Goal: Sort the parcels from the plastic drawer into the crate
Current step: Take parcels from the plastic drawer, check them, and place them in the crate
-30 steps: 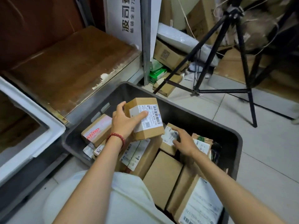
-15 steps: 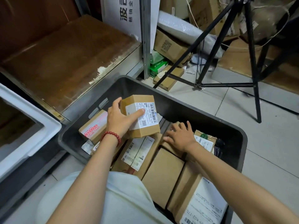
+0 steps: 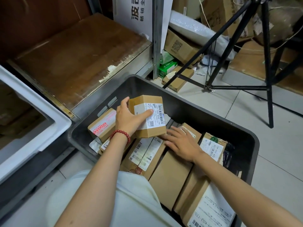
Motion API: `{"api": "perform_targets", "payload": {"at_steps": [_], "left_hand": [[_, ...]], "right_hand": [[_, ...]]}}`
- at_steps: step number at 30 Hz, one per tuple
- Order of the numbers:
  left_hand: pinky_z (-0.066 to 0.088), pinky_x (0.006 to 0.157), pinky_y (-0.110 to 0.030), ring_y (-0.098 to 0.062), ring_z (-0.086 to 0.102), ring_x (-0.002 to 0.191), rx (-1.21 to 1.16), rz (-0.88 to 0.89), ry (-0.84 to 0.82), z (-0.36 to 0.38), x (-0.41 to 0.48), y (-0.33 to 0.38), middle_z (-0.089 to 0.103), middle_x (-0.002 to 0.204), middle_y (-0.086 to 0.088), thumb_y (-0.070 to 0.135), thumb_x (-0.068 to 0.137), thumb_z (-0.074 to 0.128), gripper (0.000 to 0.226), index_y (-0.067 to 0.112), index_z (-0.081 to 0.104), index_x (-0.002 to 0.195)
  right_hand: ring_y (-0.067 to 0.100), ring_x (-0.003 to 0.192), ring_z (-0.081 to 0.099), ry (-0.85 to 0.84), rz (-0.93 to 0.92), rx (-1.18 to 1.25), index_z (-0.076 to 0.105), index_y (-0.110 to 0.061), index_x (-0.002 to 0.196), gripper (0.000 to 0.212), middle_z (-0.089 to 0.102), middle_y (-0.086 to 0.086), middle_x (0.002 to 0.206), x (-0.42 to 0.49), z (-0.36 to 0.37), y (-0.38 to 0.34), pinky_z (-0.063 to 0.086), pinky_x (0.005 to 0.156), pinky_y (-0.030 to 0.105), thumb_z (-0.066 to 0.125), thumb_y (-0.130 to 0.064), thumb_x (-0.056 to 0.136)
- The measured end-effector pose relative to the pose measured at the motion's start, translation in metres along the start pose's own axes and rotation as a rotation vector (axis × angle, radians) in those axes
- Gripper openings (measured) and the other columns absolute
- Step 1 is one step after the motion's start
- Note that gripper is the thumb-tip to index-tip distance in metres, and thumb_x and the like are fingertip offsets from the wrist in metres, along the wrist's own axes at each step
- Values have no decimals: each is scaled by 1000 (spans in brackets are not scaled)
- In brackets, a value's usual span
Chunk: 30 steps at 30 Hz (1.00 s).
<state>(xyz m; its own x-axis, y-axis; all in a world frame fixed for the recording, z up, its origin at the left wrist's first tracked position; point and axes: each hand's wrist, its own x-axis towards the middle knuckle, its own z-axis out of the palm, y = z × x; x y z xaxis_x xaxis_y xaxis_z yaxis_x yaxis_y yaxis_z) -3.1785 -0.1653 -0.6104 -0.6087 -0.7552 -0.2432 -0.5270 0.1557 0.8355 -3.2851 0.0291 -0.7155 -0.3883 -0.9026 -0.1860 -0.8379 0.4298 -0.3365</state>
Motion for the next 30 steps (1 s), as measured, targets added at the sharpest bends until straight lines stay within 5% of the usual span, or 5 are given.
{"api": "perform_targets", "payload": {"at_steps": [7,12,16,25,30], "left_hand": [[42,102,-51,-23,42,129,-18,-30,12,-6,3,-6,41,143,-1,52,66,79,99,29,24,146],[46,98,-42,-19,48,122,-53,-43,-41,-6,0,-6,46,138,2,45,71,79,93,26,25,144],[48,70,-20,-11,57,96,-94,-85,-144,0,-3,-7,52,122,3,40,79,74,71,23,29,131],[48,97,-44,-21,51,116,36,-19,-235,13,7,-10,43,136,-4,49,80,66,73,43,28,143],[52,93,-40,-19,54,114,8,-25,-271,29,13,-6,49,133,-1,25,83,71,77,33,22,142]], "right_hand": [[17,147,16,-222,184,54,39,-42,142,44,33,-18,153,4,-8,-5,-3,117,50,22,-48,103],[11,131,44,58,412,908,50,-37,136,54,53,-11,139,15,-26,-30,28,113,40,18,-60,99],[10,101,67,49,393,1415,50,-33,132,43,67,-4,118,21,-44,-53,55,83,27,30,-53,99],[14,104,68,213,427,1508,41,-26,139,46,66,-1,120,30,-45,-47,58,79,33,57,-22,96],[6,103,64,360,439,1380,40,-25,142,46,60,-4,128,37,-58,-34,57,68,20,53,-19,98]]}}
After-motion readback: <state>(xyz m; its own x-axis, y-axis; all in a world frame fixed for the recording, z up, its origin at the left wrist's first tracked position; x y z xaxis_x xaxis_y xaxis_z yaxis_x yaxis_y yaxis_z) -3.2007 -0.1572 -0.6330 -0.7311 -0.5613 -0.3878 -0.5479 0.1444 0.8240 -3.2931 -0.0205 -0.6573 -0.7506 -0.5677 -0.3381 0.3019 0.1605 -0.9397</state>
